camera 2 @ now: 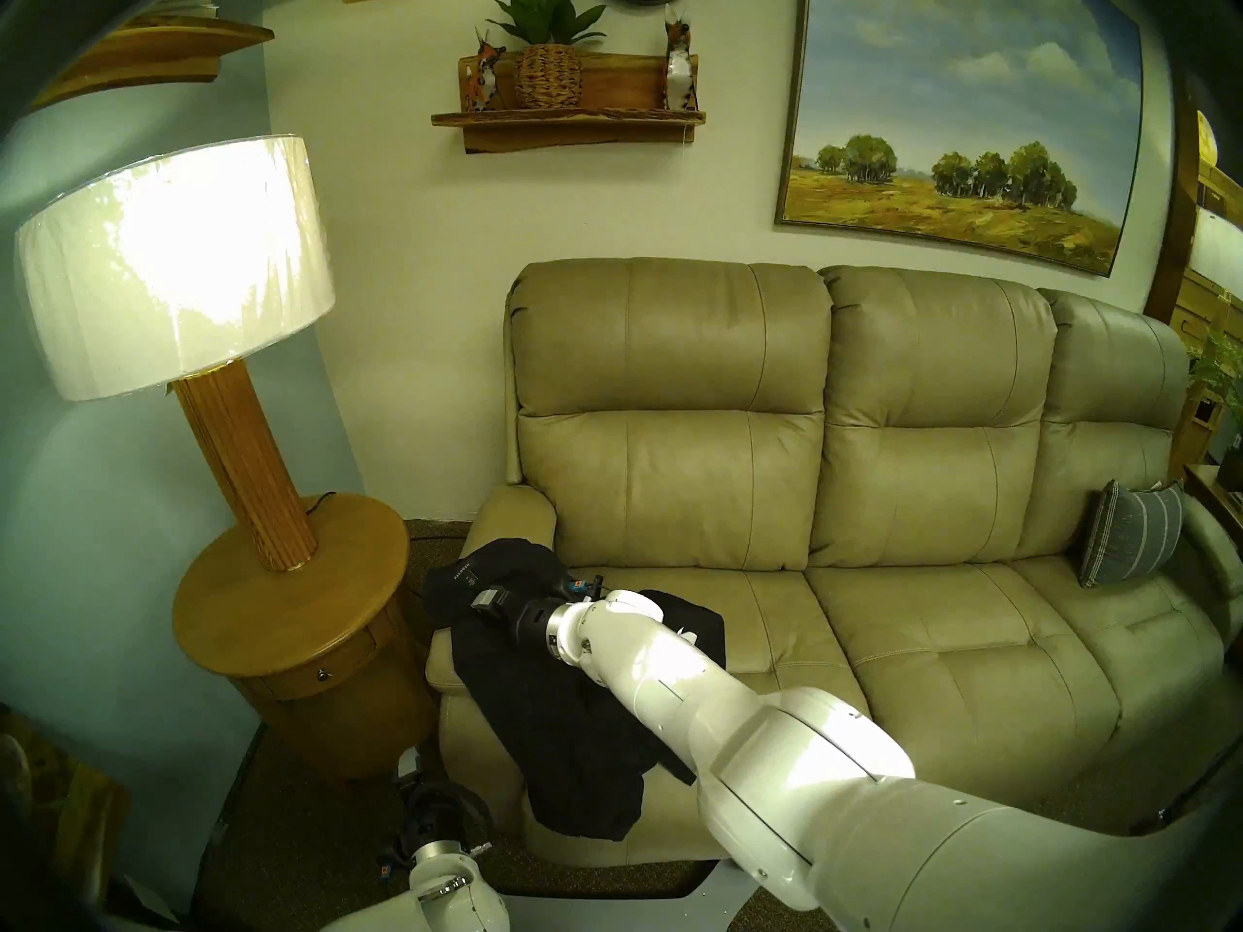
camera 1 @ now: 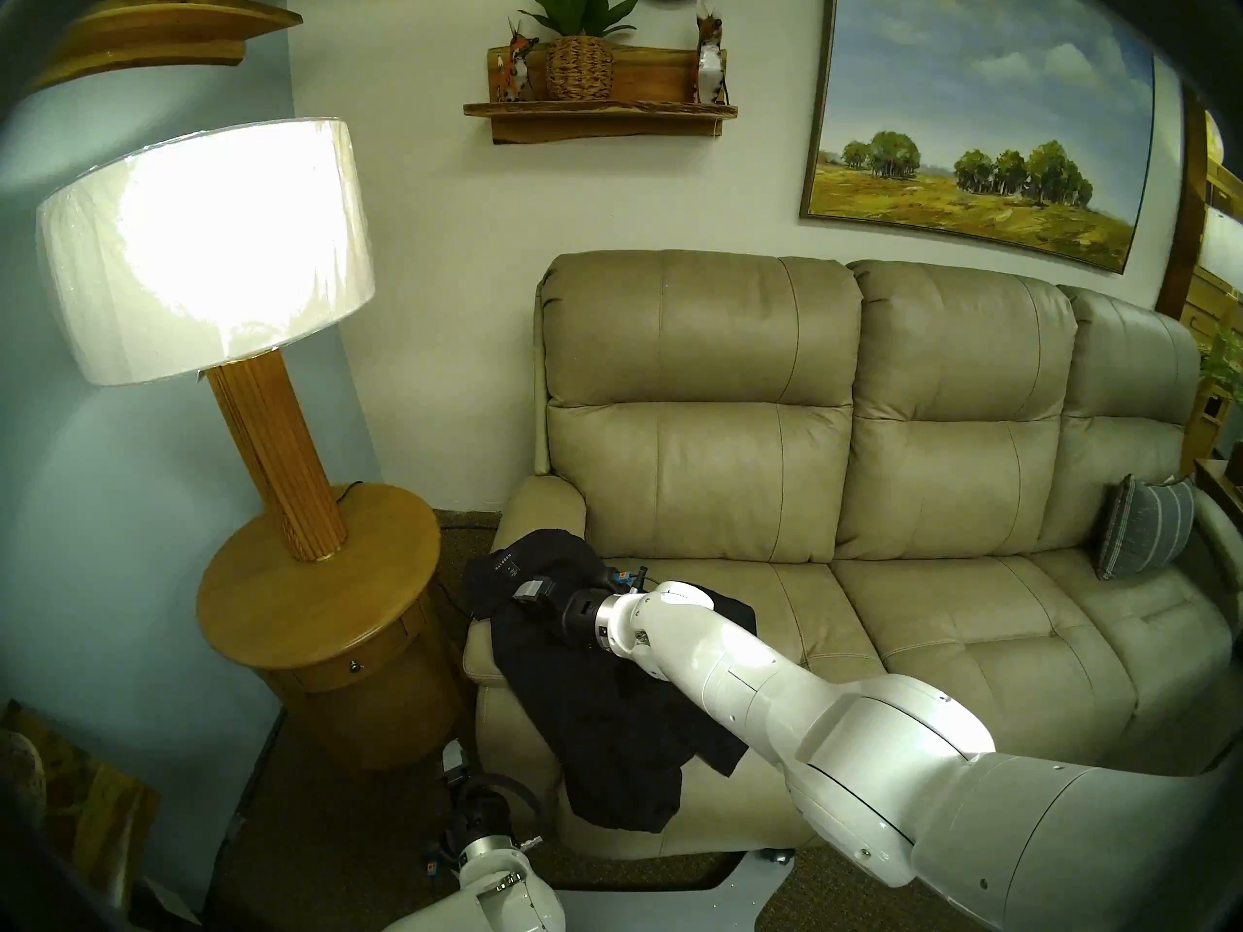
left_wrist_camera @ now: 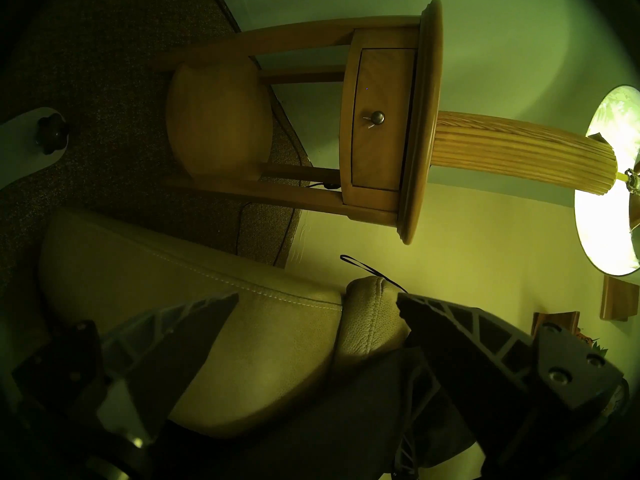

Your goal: Drape jacket on sofa arm

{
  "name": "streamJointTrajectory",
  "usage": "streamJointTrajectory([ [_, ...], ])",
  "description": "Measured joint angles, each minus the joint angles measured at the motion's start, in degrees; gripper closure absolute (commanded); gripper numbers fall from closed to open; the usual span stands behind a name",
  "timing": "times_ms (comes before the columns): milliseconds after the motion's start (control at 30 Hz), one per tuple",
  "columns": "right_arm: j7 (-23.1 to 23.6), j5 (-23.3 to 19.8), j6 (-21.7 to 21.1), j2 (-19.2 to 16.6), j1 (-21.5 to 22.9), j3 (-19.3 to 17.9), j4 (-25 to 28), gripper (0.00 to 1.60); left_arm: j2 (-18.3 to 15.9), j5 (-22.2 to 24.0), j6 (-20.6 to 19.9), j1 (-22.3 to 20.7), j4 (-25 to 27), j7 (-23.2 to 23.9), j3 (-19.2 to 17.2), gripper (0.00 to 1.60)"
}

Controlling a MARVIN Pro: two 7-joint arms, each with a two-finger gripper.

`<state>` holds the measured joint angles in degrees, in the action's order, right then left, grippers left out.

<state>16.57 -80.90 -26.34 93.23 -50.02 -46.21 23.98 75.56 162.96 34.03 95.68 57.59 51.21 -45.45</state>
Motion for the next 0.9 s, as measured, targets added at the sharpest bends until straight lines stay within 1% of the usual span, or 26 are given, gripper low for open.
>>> streamJointTrajectory([
  [67,0.21,-0.1,-0.11,-0.72,0.11,-0.66,-0.22,0.0,0.0,-0.01,0.0,0.0,-0.01,-0.02,0.0,0.0],
  [133,0.7,-0.29,-0.36,-2.38,0.3,-1.95,-0.7,0.0,0.01,-0.02,0.0,0.0,-0.02,-0.06,-0.01,0.0],
  [167,0.77,-0.31,-0.4,-2.62,0.31,-2.1,-0.76,0.0,0.01,-0.02,0.0,0.0,-0.02,-0.07,-0.01,0.0],
  [233,1.41,-0.48,-0.78,-4.46,0.26,-3.23,-1.37,0.0,0.02,-0.04,0.0,0.0,-0.04,-0.11,-0.02,0.0],
  [300,1.8,-0.6,-1.03,-5.45,0.13,-3.79,-1.68,0.0,0.02,-0.05,0.0,0.0,-0.04,-0.13,-0.02,0.0],
  [400,2.71,-0.95,-1.61,-7.55,-0.31,-5.14,-2.67,0.0,0.03,-0.08,0.0,0.0,-0.06,-0.17,-0.03,0.0],
  [433,3.23,-1.2,-1.91,-8.79,-0.6,-6.05,-3.45,0.0,0.03,-0.09,0.0,0.0,-0.06,-0.19,-0.03,0.0],
  [600,4.77,-1.8,-2.68,-11.97,-1.7,-8.01,-5.12,0.0,0.04,-0.18,0.0,0.02,0.18,-0.06,-0.17,0.0],
  [733,6.94,-2.23,-3.45,-14.97,-3.29,-9.39,-6.15,0.0,0.02,-0.36,0.0,-0.08,1.26,0.38,-0.62,0.0],
  [900,10.28,-2.8,-4.28,-18.51,-5.25,-10.68,-5.95,0.0,0.15,-1.19,-0.29,-1.04,4.58,1.49,-0.97,0.0],
])
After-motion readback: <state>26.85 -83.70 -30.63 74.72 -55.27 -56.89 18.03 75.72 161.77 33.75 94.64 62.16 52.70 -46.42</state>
